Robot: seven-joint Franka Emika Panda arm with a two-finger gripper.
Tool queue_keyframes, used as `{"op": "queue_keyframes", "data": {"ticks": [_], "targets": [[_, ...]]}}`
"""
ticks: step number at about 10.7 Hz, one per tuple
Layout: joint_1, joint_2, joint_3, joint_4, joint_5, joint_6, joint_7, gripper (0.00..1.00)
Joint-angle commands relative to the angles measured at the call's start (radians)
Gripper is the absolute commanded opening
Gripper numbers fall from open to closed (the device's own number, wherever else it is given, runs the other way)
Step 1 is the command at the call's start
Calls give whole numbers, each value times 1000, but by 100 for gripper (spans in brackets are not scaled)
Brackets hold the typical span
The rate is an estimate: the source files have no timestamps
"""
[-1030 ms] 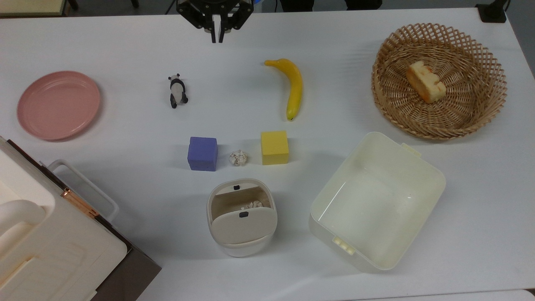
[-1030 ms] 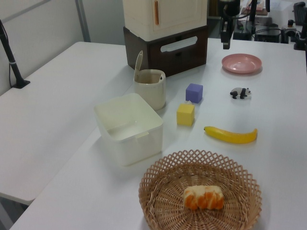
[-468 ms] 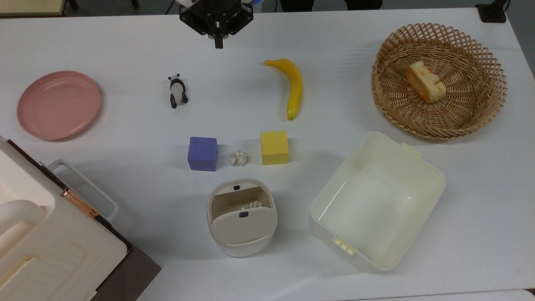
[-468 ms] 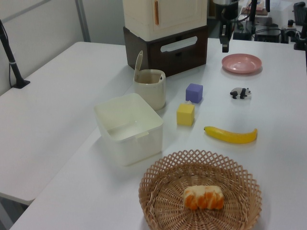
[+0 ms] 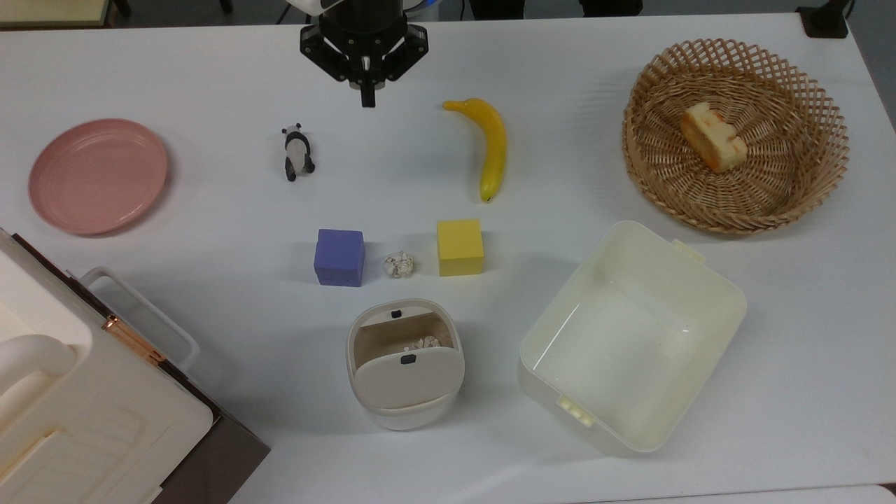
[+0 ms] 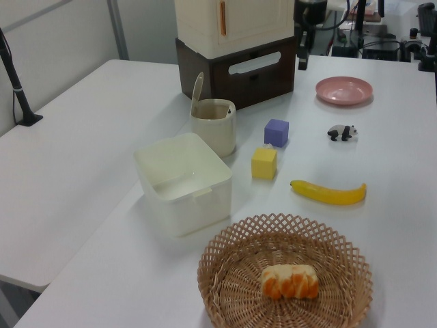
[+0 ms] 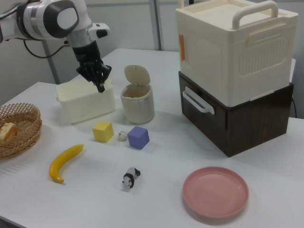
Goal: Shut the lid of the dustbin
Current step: 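Move the gripper over the open lid of the cream dustbin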
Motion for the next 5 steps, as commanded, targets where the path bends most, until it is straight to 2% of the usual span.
{"op": "queue_keyframes", "data": {"ticks": [1,3,5], "targets": [[4,34,-1,43,-4,116,-4,0],[9,60,-1,52,-7,228,-6,0],[28,131,-5,133,-7,296,-4,0]]}}
